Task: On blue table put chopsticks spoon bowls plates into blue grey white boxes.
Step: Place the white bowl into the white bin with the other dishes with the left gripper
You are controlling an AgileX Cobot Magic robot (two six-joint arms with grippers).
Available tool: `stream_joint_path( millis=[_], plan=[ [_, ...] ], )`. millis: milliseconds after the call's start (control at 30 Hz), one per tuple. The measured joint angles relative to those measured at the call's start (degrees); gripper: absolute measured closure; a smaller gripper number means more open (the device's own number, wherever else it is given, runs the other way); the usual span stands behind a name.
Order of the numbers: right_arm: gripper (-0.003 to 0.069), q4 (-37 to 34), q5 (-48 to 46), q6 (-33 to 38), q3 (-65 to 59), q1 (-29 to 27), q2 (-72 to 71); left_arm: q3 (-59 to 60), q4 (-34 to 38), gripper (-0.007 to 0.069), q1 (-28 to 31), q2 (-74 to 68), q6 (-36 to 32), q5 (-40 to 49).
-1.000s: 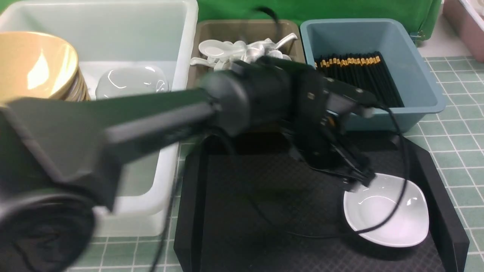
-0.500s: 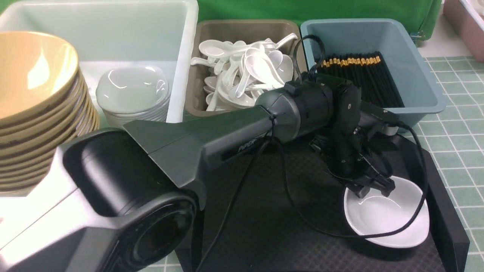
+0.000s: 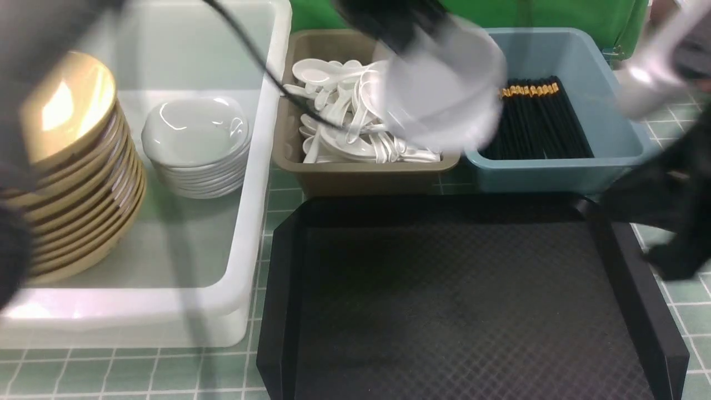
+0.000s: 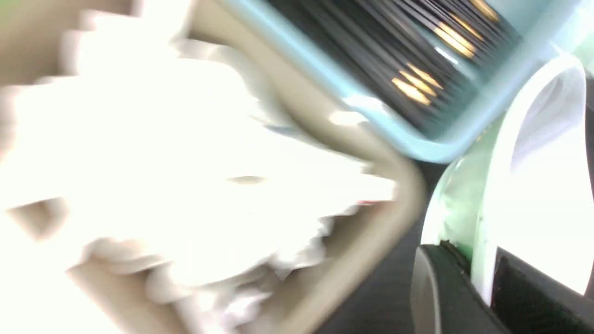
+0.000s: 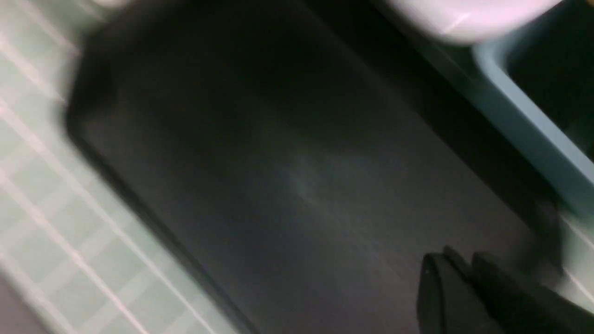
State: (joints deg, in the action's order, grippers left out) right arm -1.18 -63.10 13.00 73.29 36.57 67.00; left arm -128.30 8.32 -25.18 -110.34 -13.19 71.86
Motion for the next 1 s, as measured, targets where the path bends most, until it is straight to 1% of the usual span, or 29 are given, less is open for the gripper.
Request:
stream_joint_path(
  millis=[33,67,100,133,167,233,333,433,500,600,767,1000],
  plan=[
    [0.0552,-1.5,0.2,1.3,1.7,0.6,2.2,0.0,0.0,0.0618,2.8,1.5,0.5,0.1],
    [0.0552,-1.5,0.2,1.3,2.0,0.7,2.6,0.0,0.0,0.0618,3.4,2.1,0.6,0.1],
    [0.0552,-2.6,0.5,2.6,4.2,2.2,5.4,0.0,0.0,0.0618,7.3,3.8,1.2,0.3],
    [0.0552,-3.0,0.6,3.2,5.9,3.3,7.3,0.1,-0.1,0.0618,10.2,4.8,1.6,0.4],
    [0.0551,-3.2,0.6,3.5,6.1,3.6,8.0,0.1,-0.1,0.0618,11.3,5.1,1.8,0.4],
    [0.055,-3.7,0.9,4.9,8.9,6.5,11.9,1.3,-0.7,0.0618,17.7,6.4,3.2,0.4],
    [0.0549,-3.9,2.4,5.4,10.8,9.2,15.6,5.0,-1.1,0.0618,22.4,6.7,4.7,0.4],
    [0.0548,-4.0,3.1,5.4,11.1,10.2,17.4,8.7,-1.1,0.0618,23.8,6.0,5.0,0.2],
    [0.0546,-4.0,3.2,5.4,11.1,10.7,19.2,12.7,-1.1,0.0618,24.1,4.5,5.0,-1.9],
    [0.0544,-3.8,3.3,5.4,11.1,10.9,20.0,14.8,-1.0,0.0618,24.2,2.2,5.0,-5.5],
    [0.0543,-3.7,3.3,5.5,11.1,10.9,20.2,15.0,-1.7,0.0618,24.2,-0.8,5.0,-8.2],
    [0.0539,-3.6,3.3,5.5,11.1,10.9,20.2,15.1,-5.0,0.0618,24.2,-3.9,5.0,-8.3]
  ],
)
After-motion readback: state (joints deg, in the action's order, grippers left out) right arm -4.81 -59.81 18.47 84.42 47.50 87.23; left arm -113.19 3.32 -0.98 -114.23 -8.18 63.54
